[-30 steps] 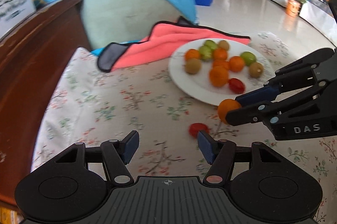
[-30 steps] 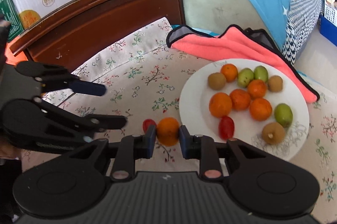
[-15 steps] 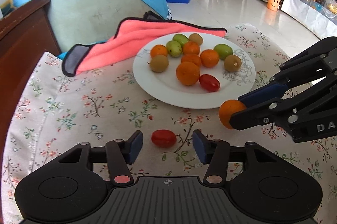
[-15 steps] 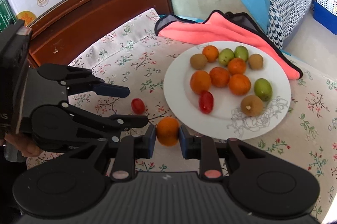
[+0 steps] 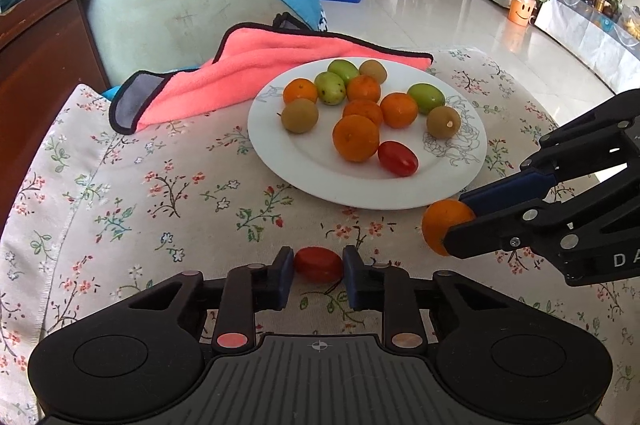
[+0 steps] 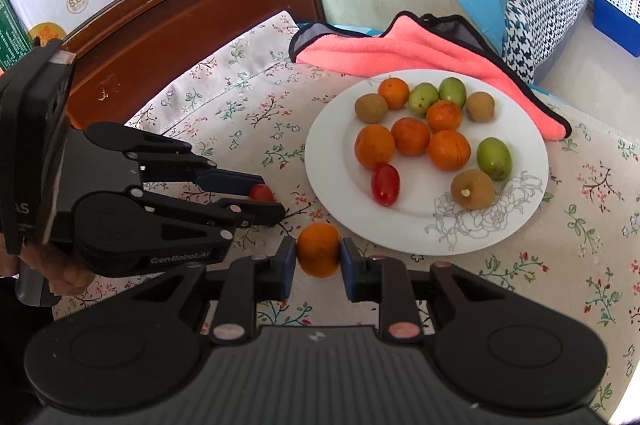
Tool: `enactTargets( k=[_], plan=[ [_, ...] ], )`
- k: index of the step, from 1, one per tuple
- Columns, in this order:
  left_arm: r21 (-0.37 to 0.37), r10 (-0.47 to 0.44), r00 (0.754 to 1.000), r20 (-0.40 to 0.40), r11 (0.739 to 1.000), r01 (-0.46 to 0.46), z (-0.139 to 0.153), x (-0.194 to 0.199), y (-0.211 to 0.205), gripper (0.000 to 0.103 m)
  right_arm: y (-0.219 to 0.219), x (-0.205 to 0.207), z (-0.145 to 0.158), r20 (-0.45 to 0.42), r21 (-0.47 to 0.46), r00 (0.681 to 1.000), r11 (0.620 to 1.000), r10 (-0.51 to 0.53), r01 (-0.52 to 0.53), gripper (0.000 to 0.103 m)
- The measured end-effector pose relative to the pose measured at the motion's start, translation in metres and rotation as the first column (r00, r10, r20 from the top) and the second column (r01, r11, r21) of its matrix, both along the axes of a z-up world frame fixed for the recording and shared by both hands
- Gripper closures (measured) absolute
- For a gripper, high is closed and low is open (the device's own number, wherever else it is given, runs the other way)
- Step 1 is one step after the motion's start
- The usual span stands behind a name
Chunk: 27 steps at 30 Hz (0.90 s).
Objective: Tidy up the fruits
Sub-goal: 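Grasp the red jujube with the left tool while the right tool holds the tangerine, then carry the jujube and tangerine over the white plate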
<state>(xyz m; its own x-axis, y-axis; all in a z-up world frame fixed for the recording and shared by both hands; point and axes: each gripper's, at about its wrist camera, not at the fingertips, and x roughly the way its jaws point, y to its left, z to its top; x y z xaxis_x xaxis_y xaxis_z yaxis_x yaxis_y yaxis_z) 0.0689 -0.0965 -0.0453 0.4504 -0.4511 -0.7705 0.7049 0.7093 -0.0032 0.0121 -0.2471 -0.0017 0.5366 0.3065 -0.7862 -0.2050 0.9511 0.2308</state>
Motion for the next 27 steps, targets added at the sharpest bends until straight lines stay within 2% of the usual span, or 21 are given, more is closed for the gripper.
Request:
enactTargets(
  k=[10, 17, 23, 27],
  plan=[
    [-0.105, 0.046, 0.997, 0.058, 0.994, -0.04, 0.037, -0.002, 0.006, 0.079, -0.01, 0.0, 0.011, 0.028, 0.034, 0.999, 0.999, -0.02, 0.019, 0.079],
    [-0.158, 0.08, 0.989, 0.124, 0.986, -0.06, 0.062, 0.001, -0.002, 0.079, -0.036, 0.003, 0.036, 0.105, 0.081, 0.987, 0.99, -0.12, 0.111, 0.079],
    [-0.175, 0.099, 0.987, 0.123, 0.982, -0.077, 0.066, 0.008, -0.017, 0.079, -0.059, 0.007, 0.045, 0.122, 0.131, 0.967, 0.97, -0.223, 0.207, 0.079],
    [-0.171, 0.128, 0.988, 0.086, 0.979, -0.112, 0.06, 0.017, -0.027, 0.079, -0.067, 0.011, 0.038, 0.079, 0.17, 0.958, 0.951, -0.276, 0.26, 0.079]
  ],
)
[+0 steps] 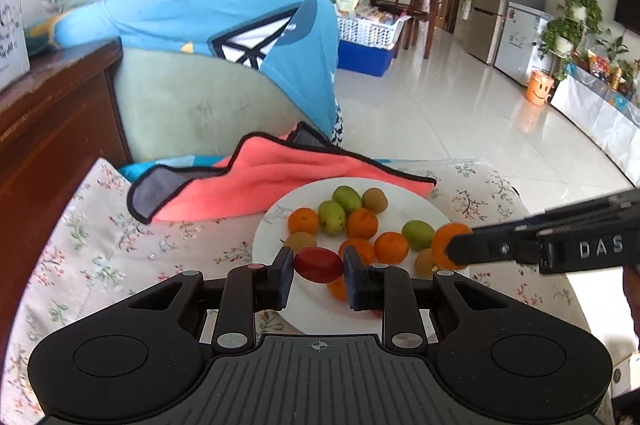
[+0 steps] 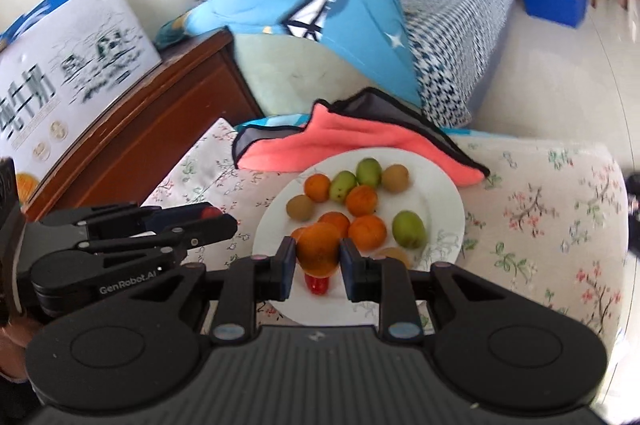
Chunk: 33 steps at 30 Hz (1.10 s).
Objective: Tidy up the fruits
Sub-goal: 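Carry the jujube and tangerine over the white plate, then open both tools to drop the jujube and tangerine onto the plate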
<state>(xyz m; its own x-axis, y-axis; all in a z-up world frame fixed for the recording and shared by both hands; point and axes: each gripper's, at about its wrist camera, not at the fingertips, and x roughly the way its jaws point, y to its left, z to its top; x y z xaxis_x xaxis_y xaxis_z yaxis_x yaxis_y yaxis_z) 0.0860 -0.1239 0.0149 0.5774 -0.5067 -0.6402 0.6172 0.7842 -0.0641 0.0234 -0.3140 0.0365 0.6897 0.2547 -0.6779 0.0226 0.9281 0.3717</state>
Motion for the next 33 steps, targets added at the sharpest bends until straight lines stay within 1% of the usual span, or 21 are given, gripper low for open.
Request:
enactTargets(
  k=[7, 10, 14, 17, 18, 20, 22, 23, 24, 26, 29, 31, 33],
  plan=[
    [0.036, 0.071, 0.996, -0.062, 0.997, -0.069, -0.015, 0.016, -0.012, 0.079, -0.003, 0.01, -0.015, -0.071, 0.048, 0.996, 0.998, -0.047, 0.05, 0.079],
    [0.046, 0.088, 0.993, -0.082, 0.995, -0.084, -0.02, 0.019, -0.016, 0.079, -0.003, 0.013, -0.02, -0.097, 0.04, 0.993, 0.997, -0.066, 0.07, 0.079],
    [0.053, 0.105, 0.99, -0.091, 0.993, -0.101, -0.023, 0.023, -0.02, 0.079, -0.007, 0.017, -0.029, -0.136, 0.054, 0.985, 0.992, -0.11, 0.118, 0.079],
    [0.046, 0.114, 0.989, -0.094, 0.993, -0.11, -0.022, 0.024, -0.022, 0.079, -0.009, 0.017, -0.031, -0.141, 0.064, 0.981, 0.987, -0.134, 0.144, 0.079],
    [0.046, 0.119, 0.989, -0.09, 0.992, -0.115, -0.022, 0.023, -0.023, 0.077, -0.01, 0.018, -0.031, -0.141, 0.068, 0.98, 0.986, -0.143, 0.153, 0.078],
    [0.047, 0.124, 0.988, -0.091, 0.992, -0.121, -0.02, 0.024, -0.025, 0.077, -0.011, 0.019, -0.031, -0.14, 0.074, 0.977, 0.983, -0.159, 0.171, 0.076],
    [0.043, 0.129, 0.988, -0.089, 0.991, -0.126, -0.018, 0.023, -0.026, 0.071, -0.012, 0.02, -0.029, -0.134, 0.076, 0.976, 0.98, -0.175, 0.186, 0.076],
    [0.044, 0.138, 0.987, -0.086, 0.99, -0.134, -0.016, 0.022, -0.026, 0.061, -0.012, 0.02, -0.027, -0.127, 0.077, 0.975, 0.979, -0.18, 0.191, 0.076],
    [0.047, 0.149, 0.986, -0.079, 0.988, -0.146, -0.015, 0.021, -0.025, 0.048, -0.011, 0.021, -0.025, -0.121, 0.077, 0.976, 0.978, -0.182, 0.192, 0.075],
    [0.047, 0.167, 0.984, -0.061, 0.985, -0.164, -0.011, 0.019, -0.024, 0.038, -0.01, 0.021, -0.02, -0.116, 0.065, 0.975, 0.978, -0.189, 0.197, 0.07],
    [0.034, 0.173, 0.983, -0.058, 0.985, -0.171, -0.005, 0.018, -0.022, 0.035, -0.009, 0.021, -0.015, -0.114, 0.057, 0.973, 0.976, -0.201, 0.209, 0.061],
    [0.029, 0.173, 0.983, -0.063, 0.985, -0.172, -0.002, 0.017, -0.021, 0.032, -0.009, 0.019, -0.011, -0.111, 0.047, 0.97, 0.974, -0.215, 0.221, 0.051],
    [0.034, 0.173, 0.983, -0.062, 0.985, -0.171, 0.0, 0.014, -0.021, 0.029, -0.009, 0.016, -0.007, -0.102, 0.034, 0.968, 0.972, -0.227, 0.232, 0.047]
  ],
)
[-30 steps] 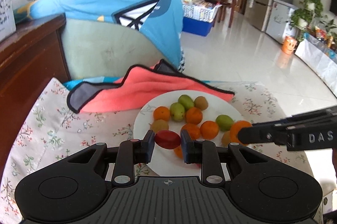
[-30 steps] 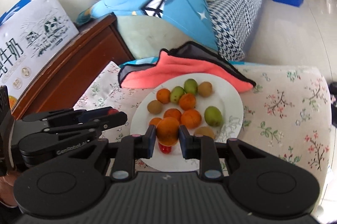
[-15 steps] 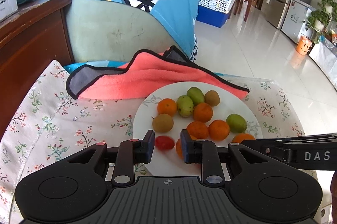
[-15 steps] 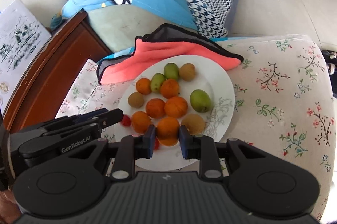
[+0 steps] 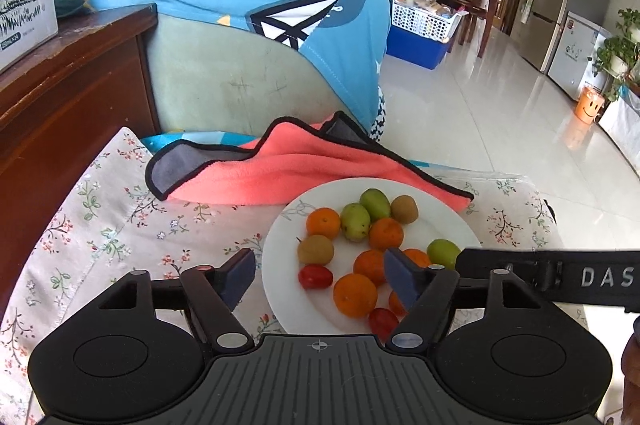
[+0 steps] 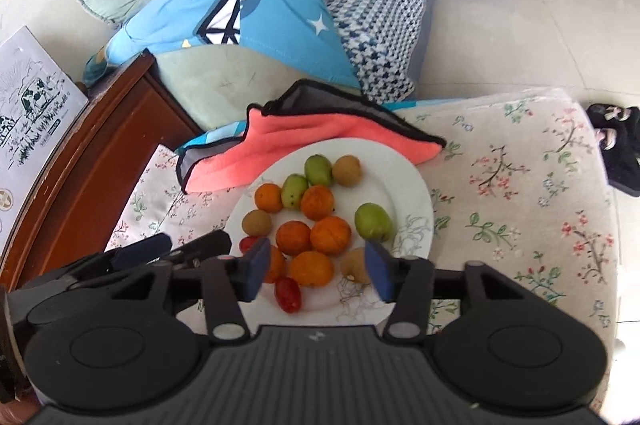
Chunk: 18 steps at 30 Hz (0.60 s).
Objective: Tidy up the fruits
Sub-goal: 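Open both tools to drop the jujube and tangerine onto the plate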
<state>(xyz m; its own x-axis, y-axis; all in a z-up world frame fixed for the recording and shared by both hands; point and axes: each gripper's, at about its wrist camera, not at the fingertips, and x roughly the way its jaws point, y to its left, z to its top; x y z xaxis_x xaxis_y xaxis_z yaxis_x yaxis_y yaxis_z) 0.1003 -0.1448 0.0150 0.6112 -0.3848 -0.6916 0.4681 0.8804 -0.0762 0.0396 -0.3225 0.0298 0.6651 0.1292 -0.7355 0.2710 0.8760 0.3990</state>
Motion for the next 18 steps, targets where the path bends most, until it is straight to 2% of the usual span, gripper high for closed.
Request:
enactTargets(
  k=[2, 6, 13, 18],
  plan=[
    [0.001, 0.002, 1.0, -0.001, 1.0, -0.002, 0.002, -0.003, 0.0, 0.027, 0.0, -0.002, 0.004, 0.007, -0.013, 1.0, 1.0, -0.008, 0.008, 0.046],
    [0.004, 0.016, 1.0, -0.008, 1.0, -0.016, 0.007, -0.008, 0.003, 0.02, 0.0, -0.004, 0.008, -0.005, -0.033, 0.999, 0.999, -0.036, 0.036, 0.033],
    [0.042, 0.034, 0.999, -0.015, 0.999, -0.034, 0.011, -0.016, 0.007, 0.014, 0.0, -0.017, 0.015, -0.007, -0.029, 0.998, 0.998, -0.059, 0.059, 0.026],
    [0.07, 0.044, 0.999, -0.019, 0.997, -0.042, 0.014, -0.023, 0.012, 0.01, 0.009, -0.024, 0.022, -0.006, -0.089, 0.999, 0.995, -0.047, 0.047, 0.02]
  ],
)
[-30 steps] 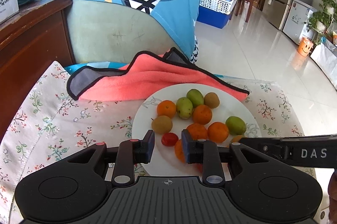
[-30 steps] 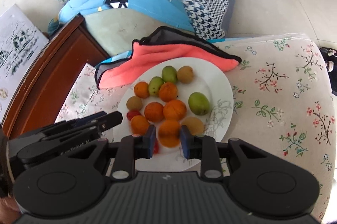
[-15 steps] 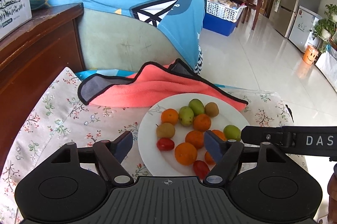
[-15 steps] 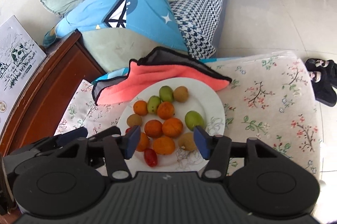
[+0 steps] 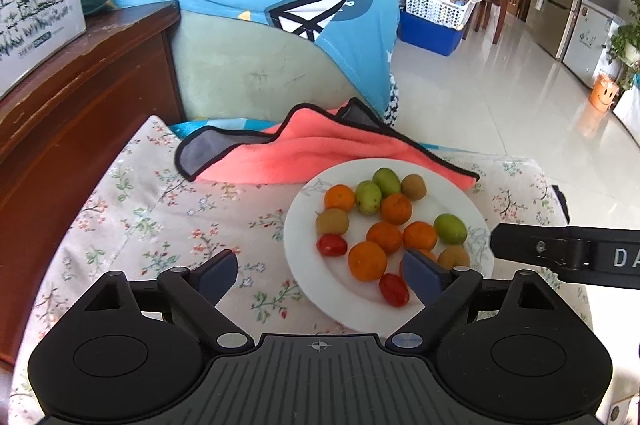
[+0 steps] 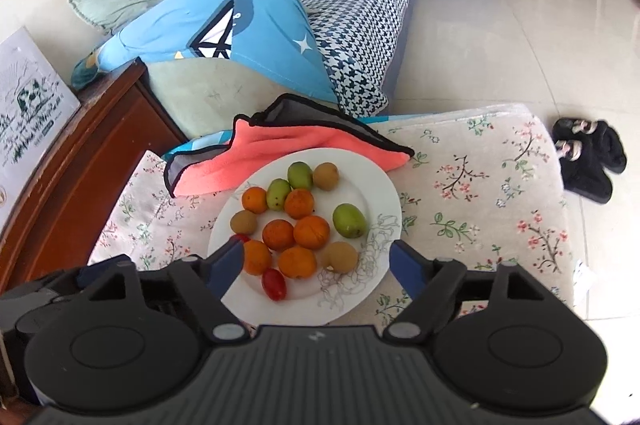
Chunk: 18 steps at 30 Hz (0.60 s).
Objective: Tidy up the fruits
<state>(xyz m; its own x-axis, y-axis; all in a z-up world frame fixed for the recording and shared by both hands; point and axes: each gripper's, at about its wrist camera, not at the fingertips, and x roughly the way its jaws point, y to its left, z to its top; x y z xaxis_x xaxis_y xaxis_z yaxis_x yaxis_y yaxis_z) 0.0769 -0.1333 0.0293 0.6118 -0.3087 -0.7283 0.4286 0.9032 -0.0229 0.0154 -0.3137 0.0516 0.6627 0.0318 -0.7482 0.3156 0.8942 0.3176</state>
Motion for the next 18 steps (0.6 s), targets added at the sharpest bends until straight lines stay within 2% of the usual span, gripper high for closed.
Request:
enactTargets(
  k=[3, 10, 18],
  plan=[
    [0.023, 0.027, 1.0, -0.012, 0.999, -0.026, 0.004, -0.002, 0.004, 0.008, 0.004, -0.005, 0.003, -0.012, -0.027, 1.0, 1.0, -0.007, 0.007, 0.017],
    [0.01, 0.083, 0.996, -0.031, 0.996, -0.083, 0.014, -0.009, 0.022, 0.007, 0.007, -0.009, 0.009, -0.057, -0.033, 0.998, 0.999, -0.035, 0.033, 0.01],
    [0.033, 0.11, 0.993, -0.035, 0.993, -0.109, 0.017, -0.016, 0.032, 0.005, 0.019, -0.013, 0.008, -0.083, -0.088, 0.997, 0.996, 0.006, -0.013, 0.007]
  ],
)
